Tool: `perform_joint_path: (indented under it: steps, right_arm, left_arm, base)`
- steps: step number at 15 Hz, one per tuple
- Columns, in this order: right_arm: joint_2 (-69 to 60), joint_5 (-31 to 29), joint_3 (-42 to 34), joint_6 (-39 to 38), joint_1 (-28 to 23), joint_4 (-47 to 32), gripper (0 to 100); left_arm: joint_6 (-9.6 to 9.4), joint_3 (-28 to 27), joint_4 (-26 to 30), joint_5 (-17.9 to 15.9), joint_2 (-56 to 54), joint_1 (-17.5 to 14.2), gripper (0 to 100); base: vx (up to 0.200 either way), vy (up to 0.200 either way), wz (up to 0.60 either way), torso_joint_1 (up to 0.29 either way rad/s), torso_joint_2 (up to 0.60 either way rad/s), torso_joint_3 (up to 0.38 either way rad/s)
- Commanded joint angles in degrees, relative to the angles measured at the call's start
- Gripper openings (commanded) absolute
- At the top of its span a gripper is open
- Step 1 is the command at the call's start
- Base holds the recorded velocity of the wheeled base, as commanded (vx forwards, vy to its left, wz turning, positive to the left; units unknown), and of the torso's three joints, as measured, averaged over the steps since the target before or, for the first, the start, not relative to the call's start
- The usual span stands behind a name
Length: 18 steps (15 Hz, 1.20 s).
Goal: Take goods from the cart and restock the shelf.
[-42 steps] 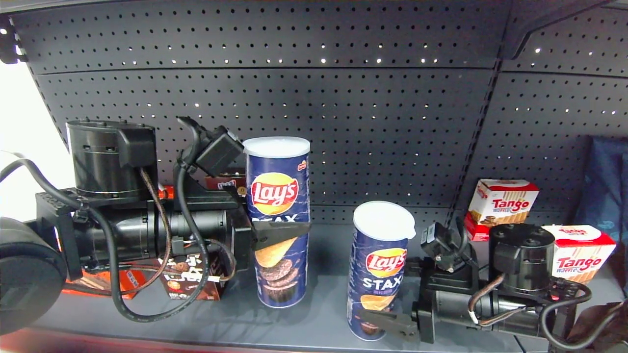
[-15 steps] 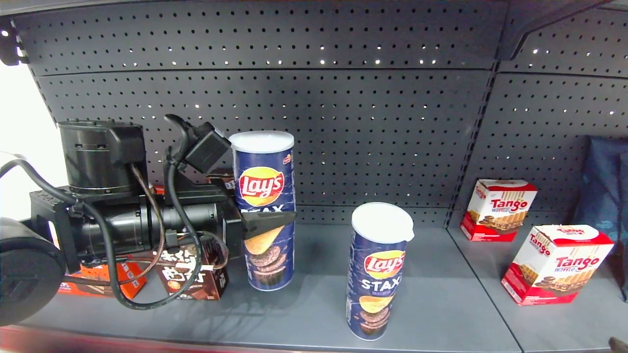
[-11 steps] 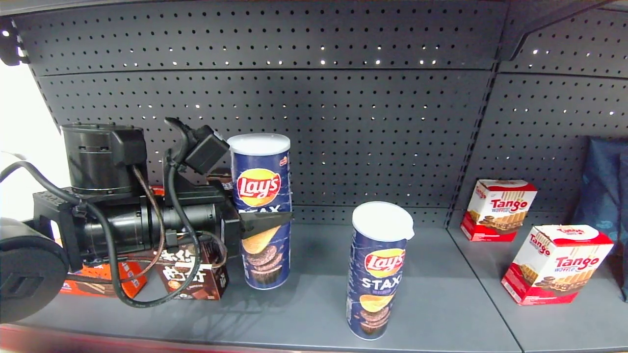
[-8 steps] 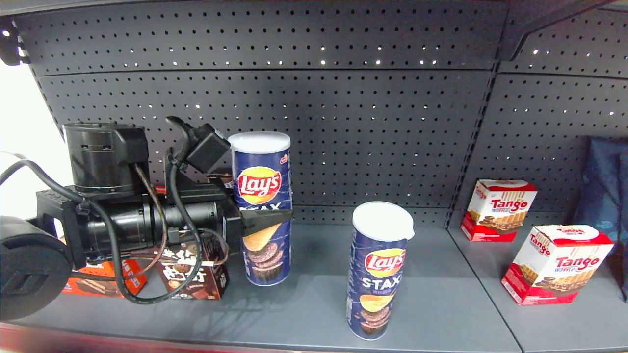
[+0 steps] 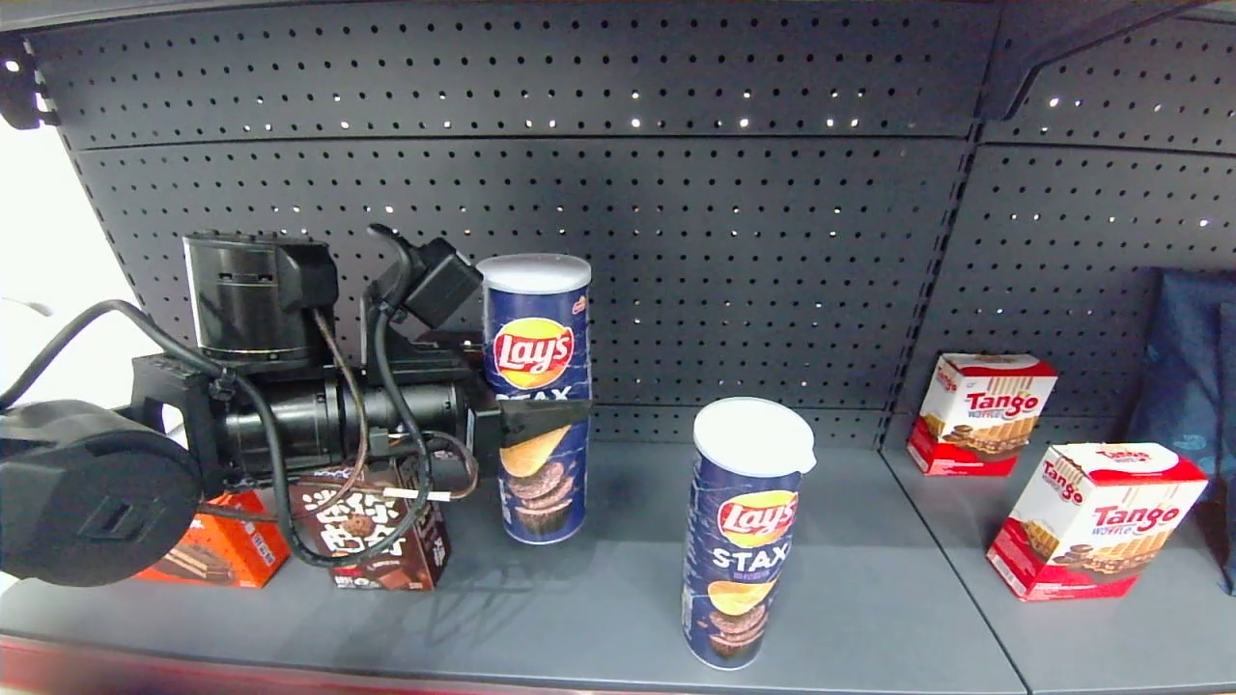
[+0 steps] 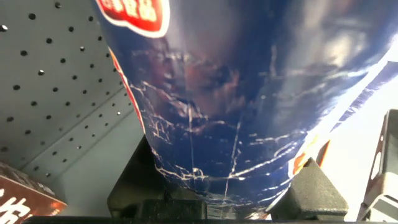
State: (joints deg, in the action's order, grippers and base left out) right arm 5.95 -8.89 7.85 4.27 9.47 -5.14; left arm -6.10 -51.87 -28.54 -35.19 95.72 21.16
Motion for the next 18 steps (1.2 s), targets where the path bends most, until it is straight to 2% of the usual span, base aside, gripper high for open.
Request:
perform_joint_path:
  steps: [1,3,4,7,11,13,15,16,18]
  right_arm:
    - [-0.41,-0.25,-1.87,0.22,0.02,0.13,100]
    - [-0.41,-0.52,-4.95,0.83,0.02,1.72,100]
    - [-0.41,-0.52,-6.80,1.09,0.02,7.08,100]
    - [-0.41,-0.61,-6.80,1.27,0.02,7.08,100]
    - [-0.41,-0.69,-6.80,2.24,0.02,7.08,100]
    - [-0.41,-0.78,-6.80,2.33,0.02,7.08,100]
    - [-0.41,-0.87,-6.80,2.41,0.02,7.08,100]
    - [-0.41,-0.87,-6.80,2.50,0.02,7.08,100]
    - [-0.32,-0.87,-6.80,2.50,0.02,7.08,100]
  left_arm:
    - [-0.23,-1.39,-0.55,0.92,1.93,0.11,0]
    - [-1.02,-1.39,-1.26,3.55,2.54,0.11,0]
    - [-1.02,-1.39,-3.45,4.96,4.39,0.19,0]
    - [-0.50,-2.09,-8.99,3.20,8.34,0.55,0]
    - [-0.50,-4.73,-9.25,2.94,12.56,0.37,0]
    - [-0.41,-8.25,-9.43,2.85,15.29,0.37,0]
    - [1.79,-10.71,-8.82,2.06,15.72,0.90,0]
    - [3.55,-11.41,-9.25,1.80,16.34,1.78,0]
    - [3.46,-12.46,-9.61,1.97,18.45,2.39,0]
  base:
    - [0.000,0.000,0.00,0.000,0.00,0.000]
    - [0.000,0.000,0.00,0.000,0.00,0.000]
    - [0.000,0.000,0.00,0.000,0.00,0.000]
    - [0.000,0.000,0.00,0.000,0.00,0.000]
    - [0.000,0.000,0.00,0.000,0.00,0.000]
    - [0.000,0.000,0.00,0.000,0.00,0.000]
    - [0.000,0.000,0.00,0.000,0.00,0.000]
    - [0.000,0.000,0.00,0.000,0.00,0.000]
    - [0.000,0.000,0.00,0.000,0.00,0.000]
